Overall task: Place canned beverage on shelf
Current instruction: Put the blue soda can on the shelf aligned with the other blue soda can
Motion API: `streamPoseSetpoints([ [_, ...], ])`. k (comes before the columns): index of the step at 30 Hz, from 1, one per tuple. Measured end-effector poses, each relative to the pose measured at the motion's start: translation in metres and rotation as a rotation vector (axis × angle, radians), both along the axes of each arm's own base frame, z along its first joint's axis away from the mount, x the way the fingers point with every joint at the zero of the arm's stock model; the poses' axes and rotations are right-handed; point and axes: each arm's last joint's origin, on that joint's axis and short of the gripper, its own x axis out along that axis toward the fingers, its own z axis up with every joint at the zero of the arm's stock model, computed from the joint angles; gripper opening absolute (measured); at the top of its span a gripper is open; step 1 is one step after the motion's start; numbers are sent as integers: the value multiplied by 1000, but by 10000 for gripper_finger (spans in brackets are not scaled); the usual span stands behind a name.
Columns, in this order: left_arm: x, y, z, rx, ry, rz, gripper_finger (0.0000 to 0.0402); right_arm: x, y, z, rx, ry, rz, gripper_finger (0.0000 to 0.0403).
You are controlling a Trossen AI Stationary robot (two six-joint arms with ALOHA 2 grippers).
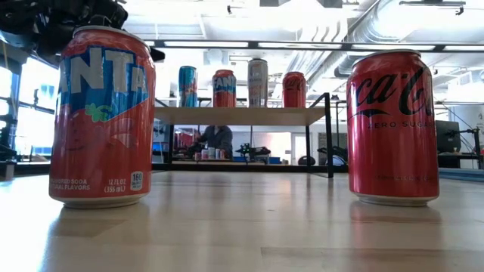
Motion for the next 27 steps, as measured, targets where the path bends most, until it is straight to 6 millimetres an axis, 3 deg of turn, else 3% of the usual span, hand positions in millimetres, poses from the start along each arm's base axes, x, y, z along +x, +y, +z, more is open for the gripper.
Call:
streamPoseSetpoints([
  [7,0,0,0,-8,3,1,0,3,10,-16,-1,52,70,292],
  [13,0,0,0,-23,-3,3,0,6,11,-17,16,39,88,225],
  [15,0,0,0,-28,-3,6,0,8,9,-14,25,30,102,221],
  [20,0,0,0,-31,-7,7,0,24,-3,17,69,-37,107,221],
  [27,0,0,1,-26,-9,7,0,62,-42,97,79,-199,104,221],
])
